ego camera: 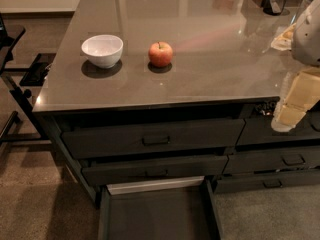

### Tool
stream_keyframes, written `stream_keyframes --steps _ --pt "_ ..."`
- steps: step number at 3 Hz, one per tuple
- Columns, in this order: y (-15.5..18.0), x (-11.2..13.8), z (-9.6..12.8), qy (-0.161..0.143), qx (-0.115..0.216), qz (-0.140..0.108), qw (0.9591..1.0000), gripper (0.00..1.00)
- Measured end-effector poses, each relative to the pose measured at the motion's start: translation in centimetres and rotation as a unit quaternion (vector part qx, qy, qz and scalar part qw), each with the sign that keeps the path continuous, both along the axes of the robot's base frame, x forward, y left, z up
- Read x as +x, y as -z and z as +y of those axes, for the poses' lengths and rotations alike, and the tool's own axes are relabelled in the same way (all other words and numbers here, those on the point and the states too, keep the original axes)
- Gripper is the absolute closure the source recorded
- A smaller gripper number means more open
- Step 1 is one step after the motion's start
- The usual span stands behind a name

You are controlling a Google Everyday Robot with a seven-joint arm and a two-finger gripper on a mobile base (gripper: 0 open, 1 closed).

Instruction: Place apple into bottom drawer

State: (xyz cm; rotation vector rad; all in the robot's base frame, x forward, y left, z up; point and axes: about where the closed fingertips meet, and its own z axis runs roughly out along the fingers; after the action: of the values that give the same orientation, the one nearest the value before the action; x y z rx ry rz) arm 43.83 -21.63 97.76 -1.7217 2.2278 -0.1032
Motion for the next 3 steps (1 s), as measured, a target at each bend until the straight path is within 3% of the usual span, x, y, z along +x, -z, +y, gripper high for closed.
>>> stream_keyframes --steps 2,3 --pt "0.4 0.5 1.1 -0.018 0.019 0.007 0.9996 0.00" --pt "2.1 2.5 4.6 -0.065 0.062 0.013 0.9959 0.00"
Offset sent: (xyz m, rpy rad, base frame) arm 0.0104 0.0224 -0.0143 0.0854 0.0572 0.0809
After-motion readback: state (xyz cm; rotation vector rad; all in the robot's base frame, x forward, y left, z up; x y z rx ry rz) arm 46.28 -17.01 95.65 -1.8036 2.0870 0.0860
